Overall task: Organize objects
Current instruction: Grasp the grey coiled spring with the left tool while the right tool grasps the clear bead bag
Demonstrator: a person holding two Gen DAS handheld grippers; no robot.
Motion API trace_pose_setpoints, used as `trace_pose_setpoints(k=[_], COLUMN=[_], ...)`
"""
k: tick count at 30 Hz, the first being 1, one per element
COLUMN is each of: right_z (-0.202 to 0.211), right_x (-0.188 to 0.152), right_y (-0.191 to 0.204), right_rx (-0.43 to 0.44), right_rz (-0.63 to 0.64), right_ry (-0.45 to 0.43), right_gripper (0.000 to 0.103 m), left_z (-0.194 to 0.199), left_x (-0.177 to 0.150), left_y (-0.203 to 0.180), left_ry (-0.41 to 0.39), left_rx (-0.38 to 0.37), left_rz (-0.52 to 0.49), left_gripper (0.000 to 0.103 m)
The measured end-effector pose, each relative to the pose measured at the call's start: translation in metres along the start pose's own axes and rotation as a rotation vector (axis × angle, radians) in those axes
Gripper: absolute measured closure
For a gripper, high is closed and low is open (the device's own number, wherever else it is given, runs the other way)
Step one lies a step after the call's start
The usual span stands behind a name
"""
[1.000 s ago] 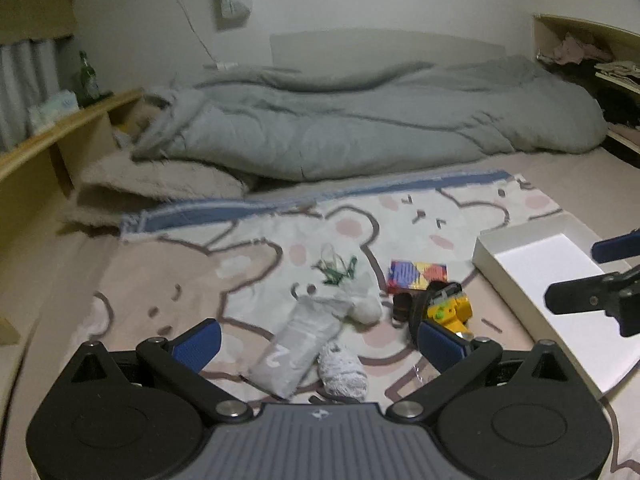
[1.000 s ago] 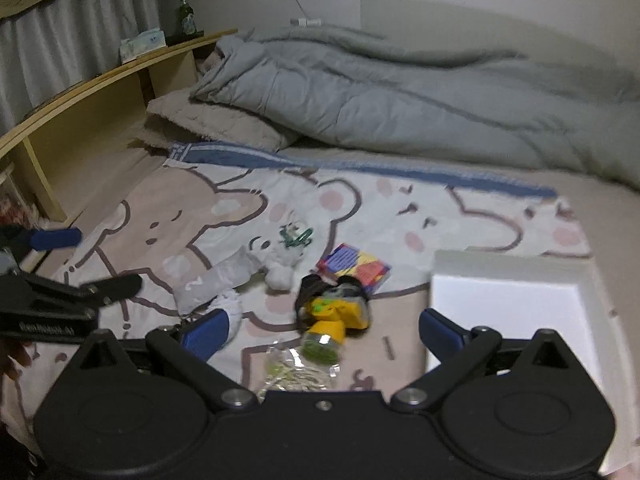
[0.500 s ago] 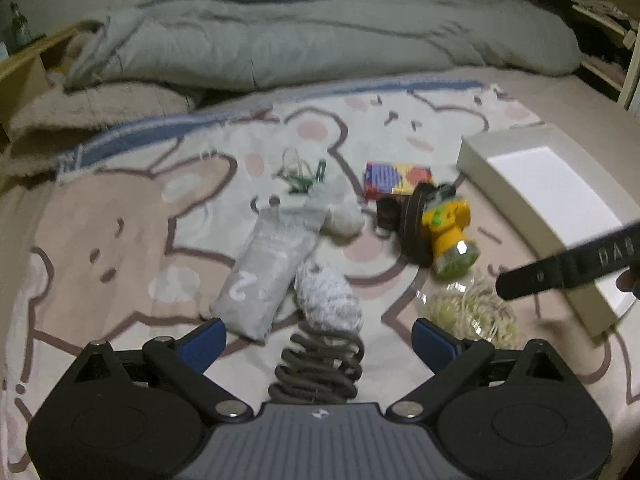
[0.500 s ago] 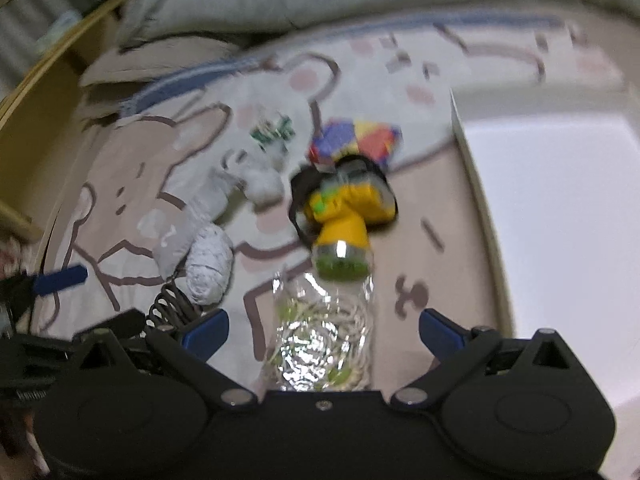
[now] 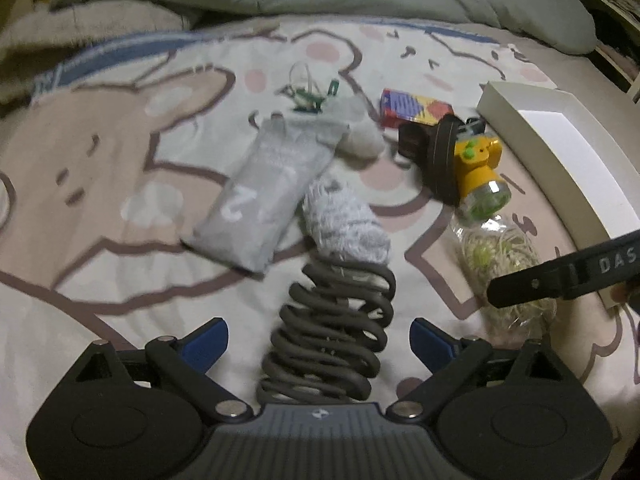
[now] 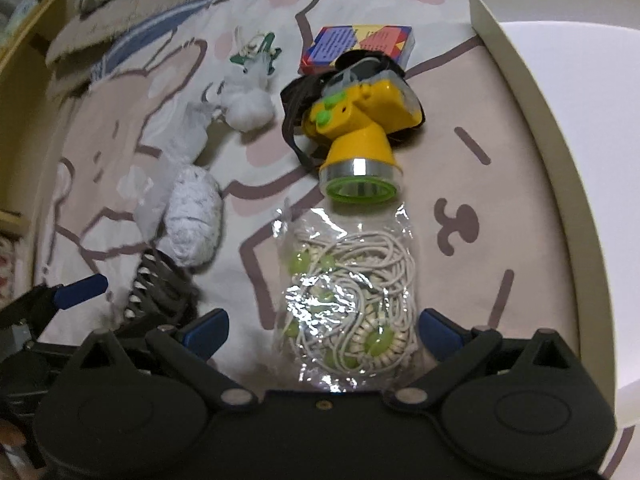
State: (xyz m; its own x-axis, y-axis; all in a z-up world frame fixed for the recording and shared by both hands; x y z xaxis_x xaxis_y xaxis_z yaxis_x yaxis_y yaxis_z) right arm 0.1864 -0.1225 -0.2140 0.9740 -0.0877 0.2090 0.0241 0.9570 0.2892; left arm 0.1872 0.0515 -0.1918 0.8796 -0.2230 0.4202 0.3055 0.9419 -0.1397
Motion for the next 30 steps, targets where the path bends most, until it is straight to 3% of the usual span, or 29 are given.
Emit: trace_pose_setpoints(k=[3, 6, 14, 19, 30], right_z=[-0.007, -0.012, -0.015, -0.009, 0.000], right_x=[0.001, 0.004, 0.007, 0.008, -0.001], right_y=[-0.001, -0.008, -0.011, -0.001, 0.007], right_rx=[-0.023, -0.045, -0.038, -0.041, -0.062], right_rz=[0.011, -0.010, 0.010, 0.092, 0.214], right_ry=[0.002, 0.008, 0.021, 0.007, -0.005], right_gripper=[0.002, 0.016, 0.017, 0.039, 0.044], left_z=[-0.005, -0.008, -0.012, -0.013, -0.027], left_x=[-0.003, -0.002, -0.007, -0.011, -0.004], left_y=[-0.001, -0.003, -0.002, -0.004, 0.001], left_ry=[0.016, 0.019, 0.075, 0.111, 0.104], left_rx=[-0.016, -0.038, -0.041, -0.042, -0.001], left_rz=[0.014, 0.025, 0.034, 0.032, 0.131], left_gripper=[0.009, 0.012, 0.024, 0.035, 0.037])
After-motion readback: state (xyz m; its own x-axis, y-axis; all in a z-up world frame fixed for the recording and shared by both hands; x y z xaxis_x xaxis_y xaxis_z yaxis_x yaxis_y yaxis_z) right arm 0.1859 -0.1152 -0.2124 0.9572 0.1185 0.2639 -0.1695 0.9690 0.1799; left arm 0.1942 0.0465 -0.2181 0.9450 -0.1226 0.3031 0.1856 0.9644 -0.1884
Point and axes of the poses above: each gripper's, at about its wrist camera, not at the fingertips, and z roughly against the way its jaws point, y to its left, x to its top, the point moved 9 cm from there along -z, roughly the way its jaws point, and after that the axes turned 5 degrees about -x, right-handed, at the moved point
